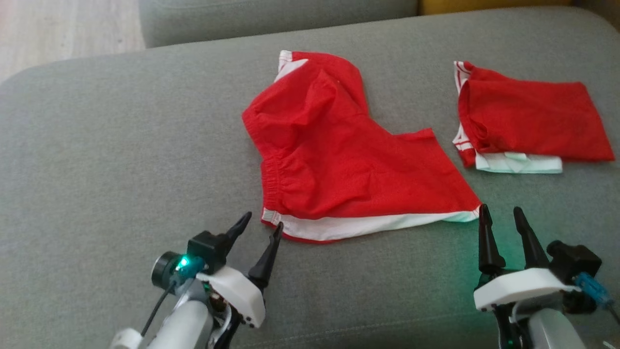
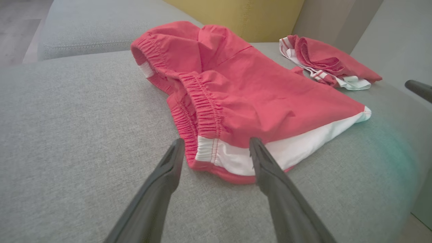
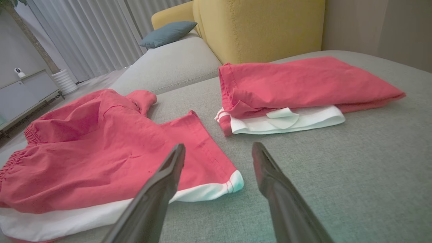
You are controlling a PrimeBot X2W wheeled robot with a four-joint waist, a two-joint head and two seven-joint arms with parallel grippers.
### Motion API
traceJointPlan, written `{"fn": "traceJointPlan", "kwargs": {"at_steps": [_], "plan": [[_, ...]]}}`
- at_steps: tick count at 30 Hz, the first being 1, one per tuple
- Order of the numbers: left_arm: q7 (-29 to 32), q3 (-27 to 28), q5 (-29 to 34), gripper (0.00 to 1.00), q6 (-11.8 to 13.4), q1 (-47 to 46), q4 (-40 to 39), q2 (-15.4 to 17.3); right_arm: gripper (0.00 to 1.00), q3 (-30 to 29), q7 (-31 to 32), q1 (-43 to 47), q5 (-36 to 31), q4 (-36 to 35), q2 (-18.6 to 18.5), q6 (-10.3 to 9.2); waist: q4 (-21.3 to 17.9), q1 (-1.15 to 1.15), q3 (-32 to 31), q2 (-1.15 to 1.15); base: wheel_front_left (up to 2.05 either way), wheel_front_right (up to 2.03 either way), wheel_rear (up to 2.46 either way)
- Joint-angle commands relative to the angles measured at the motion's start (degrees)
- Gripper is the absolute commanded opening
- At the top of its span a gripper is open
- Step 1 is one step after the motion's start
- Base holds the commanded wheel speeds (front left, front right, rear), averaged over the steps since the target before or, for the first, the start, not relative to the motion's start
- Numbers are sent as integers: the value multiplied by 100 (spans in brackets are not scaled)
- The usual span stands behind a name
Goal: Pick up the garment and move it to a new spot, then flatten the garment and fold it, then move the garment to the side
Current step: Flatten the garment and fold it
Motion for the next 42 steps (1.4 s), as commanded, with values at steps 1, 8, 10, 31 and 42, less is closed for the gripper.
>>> {"fn": "traceJointPlan", "kwargs": {"at_steps": [1,8,10,31,42], "plan": [[-32,158,-8,100,-18,-303,-90,80,100,146,-36,-290,23,-188,-22,36,-57,0,57,0,0,0,0],[-34,60,-65,100,-29,-578,205,142,100,173,-64,-368,100,-168,-22,36,-189,0,215,0,0,0,0],[-34,9,-95,100,-32,-629,247,164,100,160,-74,-379,108,-151,-22,36,-203,0,240,0,0,0,0],[-34,272,-100,0,8,-271,-729,192,100,18,290,-471,184,696,-22,36,-6,0,91,0,0,0,0],[-35,247,-13,0,-18,-233,-783,147,100,131,268,-1036,634,1517,-22,36,149,0,173,0,0,0,0]]}}
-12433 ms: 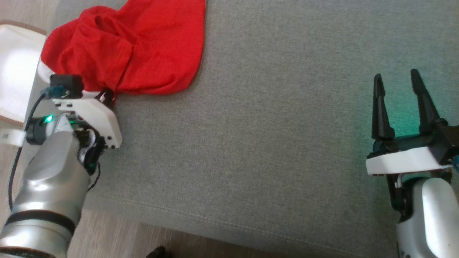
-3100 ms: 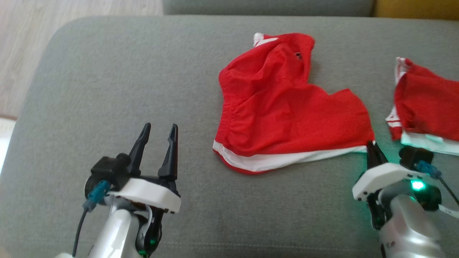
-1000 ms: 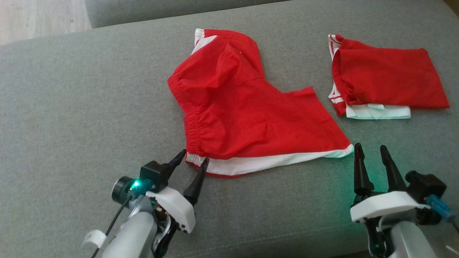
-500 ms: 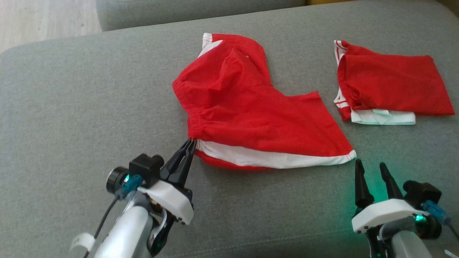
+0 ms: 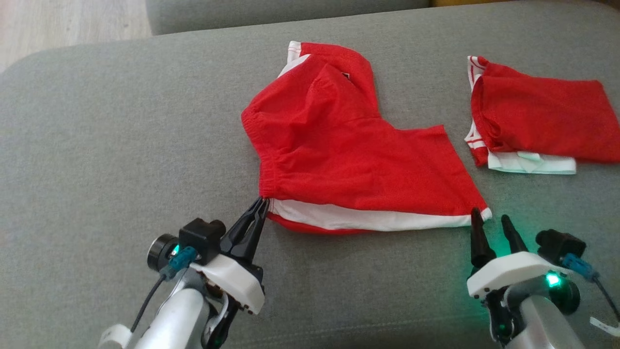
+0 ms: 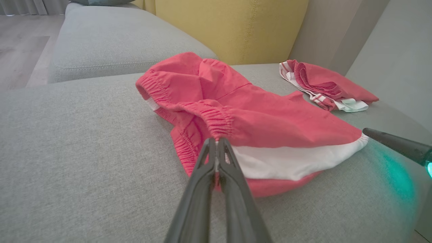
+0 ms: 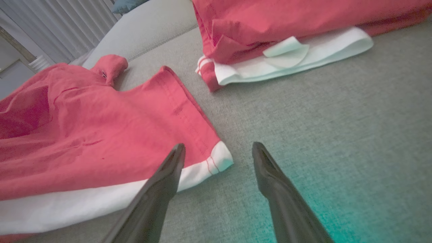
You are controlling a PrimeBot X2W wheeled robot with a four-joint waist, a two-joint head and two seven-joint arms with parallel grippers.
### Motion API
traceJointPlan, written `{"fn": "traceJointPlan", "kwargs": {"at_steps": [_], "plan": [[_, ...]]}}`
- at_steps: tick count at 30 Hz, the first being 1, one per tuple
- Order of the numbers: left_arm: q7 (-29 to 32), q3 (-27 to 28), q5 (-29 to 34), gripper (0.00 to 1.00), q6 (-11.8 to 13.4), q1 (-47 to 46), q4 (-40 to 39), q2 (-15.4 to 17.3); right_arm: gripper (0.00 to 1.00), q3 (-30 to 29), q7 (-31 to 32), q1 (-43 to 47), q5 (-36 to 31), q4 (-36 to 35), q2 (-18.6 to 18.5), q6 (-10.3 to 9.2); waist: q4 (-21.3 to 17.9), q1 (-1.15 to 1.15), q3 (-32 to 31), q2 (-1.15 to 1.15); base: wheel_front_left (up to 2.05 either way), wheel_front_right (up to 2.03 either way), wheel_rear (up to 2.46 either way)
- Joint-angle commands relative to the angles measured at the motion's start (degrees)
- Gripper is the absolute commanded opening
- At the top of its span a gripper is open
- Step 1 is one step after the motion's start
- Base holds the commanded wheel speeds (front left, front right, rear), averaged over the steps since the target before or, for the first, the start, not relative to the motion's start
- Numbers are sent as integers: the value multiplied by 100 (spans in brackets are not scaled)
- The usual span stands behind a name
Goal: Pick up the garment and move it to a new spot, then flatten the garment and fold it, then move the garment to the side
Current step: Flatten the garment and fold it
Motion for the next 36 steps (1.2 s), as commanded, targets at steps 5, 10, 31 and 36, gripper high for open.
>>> {"fn": "traceJointPlan", "kwargs": {"at_steps": [5,10,31,36], "plan": [[-35,186,66,0,-24,-190,-203,6,100,129,-49,-347,-128,303,-22,36,70,0,30,0,0,0,0],[-35,209,61,0,-29,-200,-211,10,0,308,-93,-492,-134,594,-22,36,107,0,30,0,0,0,0],[50,1328,-90,0,105,-1056,-1979,315,0,947,61,-1321,-666,-2666,-70,36,-74,0,-797,0,0,0,0],[475,1445,-112,0,177,-1266,-2773,493,0,819,656,-1257,-817,-3699,-78,36,-79,0,-1010,0,0,0,0]]}}
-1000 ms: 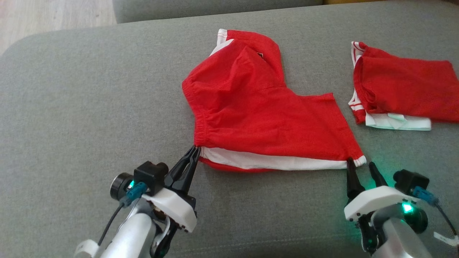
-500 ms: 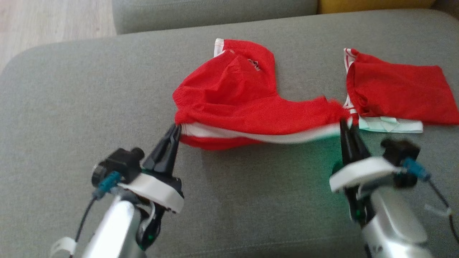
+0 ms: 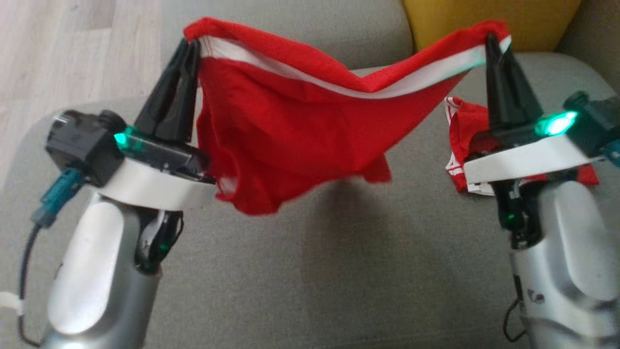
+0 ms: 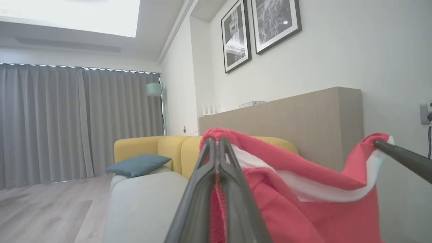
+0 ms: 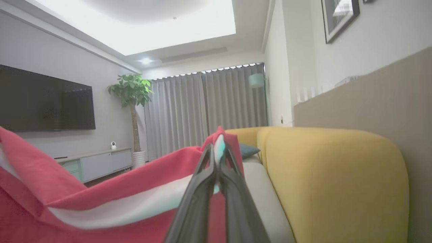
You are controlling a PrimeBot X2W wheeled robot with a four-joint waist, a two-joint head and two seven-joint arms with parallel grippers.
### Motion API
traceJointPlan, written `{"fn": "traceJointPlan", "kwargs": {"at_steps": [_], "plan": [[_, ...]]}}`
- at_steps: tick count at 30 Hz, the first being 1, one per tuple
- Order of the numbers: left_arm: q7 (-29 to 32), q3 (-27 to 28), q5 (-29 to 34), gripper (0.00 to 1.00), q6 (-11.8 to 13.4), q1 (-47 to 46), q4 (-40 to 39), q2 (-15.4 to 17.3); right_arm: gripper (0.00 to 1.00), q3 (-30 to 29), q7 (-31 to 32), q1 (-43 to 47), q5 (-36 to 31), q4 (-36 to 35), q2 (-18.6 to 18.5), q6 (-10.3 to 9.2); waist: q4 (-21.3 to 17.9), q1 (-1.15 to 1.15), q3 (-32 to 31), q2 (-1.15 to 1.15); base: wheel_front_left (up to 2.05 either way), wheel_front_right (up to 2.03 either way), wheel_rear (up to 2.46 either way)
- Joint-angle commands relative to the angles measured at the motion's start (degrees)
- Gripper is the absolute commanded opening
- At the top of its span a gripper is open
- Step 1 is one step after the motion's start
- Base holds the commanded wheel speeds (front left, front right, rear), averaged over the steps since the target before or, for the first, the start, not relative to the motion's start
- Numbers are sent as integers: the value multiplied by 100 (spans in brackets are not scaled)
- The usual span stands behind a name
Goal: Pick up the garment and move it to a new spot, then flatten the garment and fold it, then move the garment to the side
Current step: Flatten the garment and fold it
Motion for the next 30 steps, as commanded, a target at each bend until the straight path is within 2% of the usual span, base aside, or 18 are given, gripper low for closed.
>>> {"fn": "traceJointPlan", "kwargs": {"at_steps": [1,8,10,13,17,22,26,30], "plan": [[165,311,-14,0,68,-267,-435,206,0,72,206,-102,-68,-557,33,36,-10,0,-116,0,0,0,0],[945,414,-169,0,212,-107,-1485,382,0,-25,1158,397,15,-2020,75,36,-31,0,-187,0,0,0,0],[1038,419,-196,0,213,-139,-1546,399,0,-55,1265,406,76,-2140,76,36,-28,0,-171,0,0,0,0],[1416,446,-196,0,185,-461,-1402,566,0,-81,1853,194,160,-2086,78,36,-55,0,21,0,0,0,0],[1684,414,-327,0,72,-1116,-910,657,0,-232,2188,-595,400,-1438,79,36,-75,0,486,0,0,0,0],[1641,528,-572,0,-54,-2608,276,722,0,-319,2209,-2319,257,-247,79,36,-1,0,1458,0,0,0,0],[1305,615,-674,0,-110,-3994,1506,741,0,-381,1640,-3945,-97,1018,79,36,21,0,2153,0,0,0,0],[700,614,-600,0,-137,-5171,2601,745,0,-570,695,-5270,-337,2221,79,36,88,0,2637,0,0,0,0]]}}
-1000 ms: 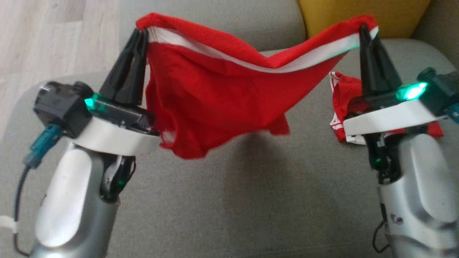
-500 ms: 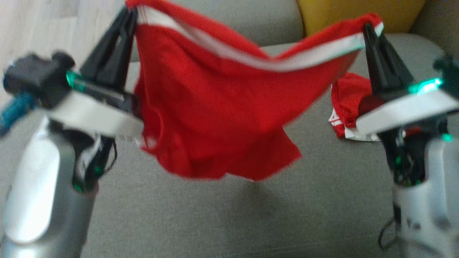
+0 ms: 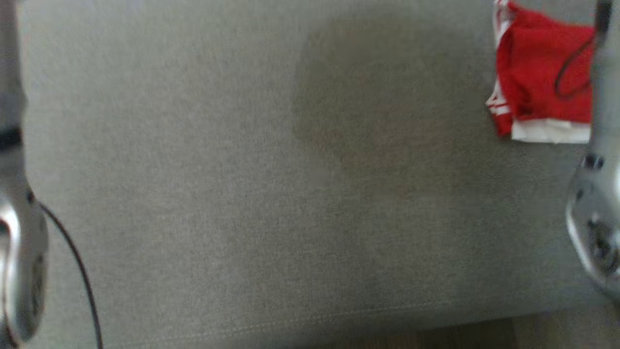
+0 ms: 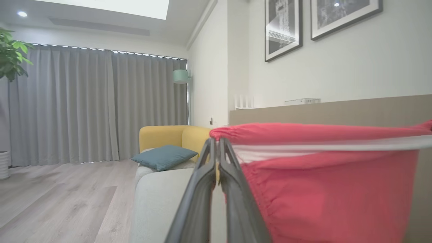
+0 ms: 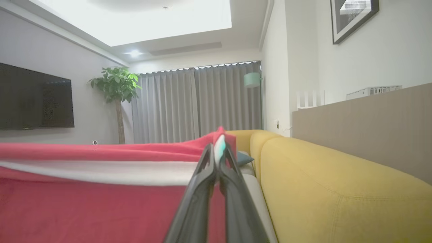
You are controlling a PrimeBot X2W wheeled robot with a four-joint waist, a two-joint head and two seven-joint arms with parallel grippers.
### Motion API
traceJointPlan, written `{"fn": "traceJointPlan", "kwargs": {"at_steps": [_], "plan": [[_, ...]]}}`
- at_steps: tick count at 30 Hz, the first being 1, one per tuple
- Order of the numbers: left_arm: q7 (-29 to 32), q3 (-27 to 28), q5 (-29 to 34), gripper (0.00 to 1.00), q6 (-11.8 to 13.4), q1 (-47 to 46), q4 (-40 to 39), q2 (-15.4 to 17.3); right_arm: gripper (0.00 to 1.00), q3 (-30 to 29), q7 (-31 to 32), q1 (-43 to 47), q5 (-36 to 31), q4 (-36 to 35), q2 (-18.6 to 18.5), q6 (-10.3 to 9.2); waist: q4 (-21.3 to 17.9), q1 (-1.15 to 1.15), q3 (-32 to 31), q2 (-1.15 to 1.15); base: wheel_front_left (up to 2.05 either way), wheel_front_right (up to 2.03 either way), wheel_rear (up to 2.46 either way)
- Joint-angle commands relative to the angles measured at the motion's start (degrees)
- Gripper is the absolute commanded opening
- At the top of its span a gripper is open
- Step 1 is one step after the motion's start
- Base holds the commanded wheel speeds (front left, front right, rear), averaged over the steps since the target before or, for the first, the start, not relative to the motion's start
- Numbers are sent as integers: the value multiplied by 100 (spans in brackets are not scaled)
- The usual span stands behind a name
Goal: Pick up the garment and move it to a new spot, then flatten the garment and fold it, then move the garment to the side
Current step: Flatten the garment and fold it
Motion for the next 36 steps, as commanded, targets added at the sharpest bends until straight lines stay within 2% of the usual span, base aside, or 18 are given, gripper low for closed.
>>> {"fn": "traceJointPlan", "kwargs": {"at_steps": [1,6,11,14,18,25,32,36], "plan": [[-137,215,28,0,2,-307,31,260,0,-23,-203,-214,-26,28,75,36,99,-1,561,0,0,0,0],[-837,128,19,0,-16,-805,1119,96,0,-48,-1005,-686,101,1397,75,36,199,-1,873,0,0,0,0],[-1078,-215,-42,0,-34,-502,1771,-102,0,164,-1368,-446,478,2569,75,36,308,-1,1029,0,0,0,0],[-1113,-579,-105,0,-36,-60,1871,-158,0,351,-1482,-164,596,3142,75,36,366,-1,993,0,0,0,0],[-1119,-998,-213,0,-37,749,1516,-116,0,644,-1480,232,703,3741,75,36,427,-1,804,0,0,0,0],[-1120,-1750,-131,0,-38,2071,842,236,0,1174,-1209,864,631,4052,46,36,445,-1,305,0,0,0,0],[-1121,-2234,-90,0,-38,3183,373,489,0,1784,-404,1627,836,4061,-274,36,420,-1,-315,0,0,0,0],[-1121,-2362,-15,0,-38,3610,206,563,0,2125,54,2087,1240,3790,-537,36,382,-1,-619,0,0,0,0]]}}
